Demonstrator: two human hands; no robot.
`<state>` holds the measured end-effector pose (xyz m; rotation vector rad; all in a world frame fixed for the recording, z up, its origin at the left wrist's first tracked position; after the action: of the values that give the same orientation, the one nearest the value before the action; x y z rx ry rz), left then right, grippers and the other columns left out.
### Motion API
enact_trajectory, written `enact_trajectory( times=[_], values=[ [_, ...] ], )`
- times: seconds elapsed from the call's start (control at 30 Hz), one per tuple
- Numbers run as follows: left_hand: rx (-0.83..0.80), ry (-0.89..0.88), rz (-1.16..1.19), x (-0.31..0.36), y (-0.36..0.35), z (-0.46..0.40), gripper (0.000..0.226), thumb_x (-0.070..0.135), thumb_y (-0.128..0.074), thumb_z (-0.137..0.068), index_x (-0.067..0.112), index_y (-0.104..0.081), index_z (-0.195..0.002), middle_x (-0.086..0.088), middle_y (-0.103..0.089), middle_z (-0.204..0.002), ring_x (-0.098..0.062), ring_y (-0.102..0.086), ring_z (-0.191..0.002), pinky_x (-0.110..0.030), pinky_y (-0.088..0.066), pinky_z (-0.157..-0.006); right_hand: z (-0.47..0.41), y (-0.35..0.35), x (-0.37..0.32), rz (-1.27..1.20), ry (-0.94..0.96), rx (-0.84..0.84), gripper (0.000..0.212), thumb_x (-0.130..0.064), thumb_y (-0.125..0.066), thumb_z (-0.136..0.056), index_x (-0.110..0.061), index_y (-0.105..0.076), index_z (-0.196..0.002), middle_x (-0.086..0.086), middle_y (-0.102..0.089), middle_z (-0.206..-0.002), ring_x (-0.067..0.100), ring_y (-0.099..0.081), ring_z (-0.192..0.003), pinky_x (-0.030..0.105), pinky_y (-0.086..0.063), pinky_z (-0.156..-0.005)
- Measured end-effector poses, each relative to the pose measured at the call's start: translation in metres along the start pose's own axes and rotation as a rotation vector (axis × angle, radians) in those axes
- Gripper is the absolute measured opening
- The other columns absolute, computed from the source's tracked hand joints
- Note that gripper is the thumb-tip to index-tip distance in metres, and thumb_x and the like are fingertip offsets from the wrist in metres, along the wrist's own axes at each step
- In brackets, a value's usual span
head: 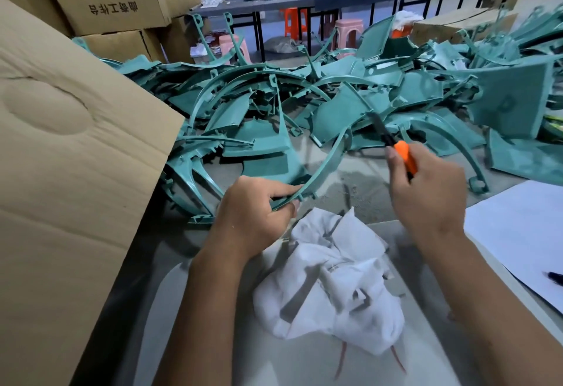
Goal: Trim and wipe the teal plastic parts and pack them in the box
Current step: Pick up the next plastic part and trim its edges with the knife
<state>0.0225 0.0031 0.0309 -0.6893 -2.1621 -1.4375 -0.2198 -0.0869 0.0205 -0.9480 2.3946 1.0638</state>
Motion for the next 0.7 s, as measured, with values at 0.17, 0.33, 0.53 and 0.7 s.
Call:
enact_trajectory(
  times=[0.17, 0.33, 0.53, 0.7],
  values=[
    [0.003, -0.144, -0.124, -0.002, 0.002, -0.005, 0.021, 0.021, -0.075, -0.089, 0.022, -0.08, -0.11, 0.013, -0.072, -0.112, -0.019, -0.058, -0.11, -0.046, -0.051, -0.092, 0.002, -0.003, -0.016, -0.463, 0.127, -0.122, 0.026, -0.034, -0.072, -0.098, -0.02, -0.066, -0.119, -0.005, -0.061, -0.108, 0.016, -0.06, -0.07, 0.04, -0.055, -0.058],
    [0.217, -0.21, -0.324, 0.002, 0.01, -0.003, 0.016, 0.026, -0.08, -0.086, 0.034, -0.081, -0.098, 0.016, -0.063, -0.134, -0.024, -0.043, -0.134, -0.063, -0.019, -0.115, 0.009, -0.013, -0.023, -0.526, 0.125, -0.273, 0.066, -0.034, -0.088, -0.08, -0.03, -0.06, -0.139, -0.016, -0.063, -0.129, -0.001, -0.06, -0.093, 0.028, -0.052, -0.07],
    [0.545, -0.264, -0.323, 0.008, 0.021, 0.001, 0.024, 0.015, -0.068, -0.09, 0.033, -0.082, -0.097, 0.002, -0.045, -0.154, -0.03, -0.034, -0.142, -0.057, -0.028, -0.113, 0.008, -0.01, -0.032, -0.417, 0.351, -0.283, 0.047, -0.044, -0.09, -0.075, -0.015, -0.073, -0.108, -0.001, -0.065, -0.102, 0.025, -0.061, -0.09, 0.044, -0.051, -0.076],
    [0.629, -0.287, -0.299, 0.016, 0.014, -0.001, 0.037, 0.014, -0.069, -0.097, 0.028, -0.07, -0.131, -0.019, -0.018, -0.166, -0.037, -0.015, -0.154, -0.046, -0.017, -0.125, 0.006, -0.006, -0.03, -0.414, 0.357, -0.183, 0.039, -0.046, -0.085, -0.083, -0.013, -0.072, -0.1, -0.004, -0.068, -0.094, 0.02, -0.064, -0.086, 0.04, -0.054, -0.073]
  ],
)
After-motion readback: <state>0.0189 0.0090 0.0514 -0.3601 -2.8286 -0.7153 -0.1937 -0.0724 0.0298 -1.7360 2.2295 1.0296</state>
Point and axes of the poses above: each hand's wrist, its own z-axis away from the middle knuckle, its own y-axis out of the back of the hand, x = y × z, the point moved 4 cm from there along -z, towards the middle knuckle
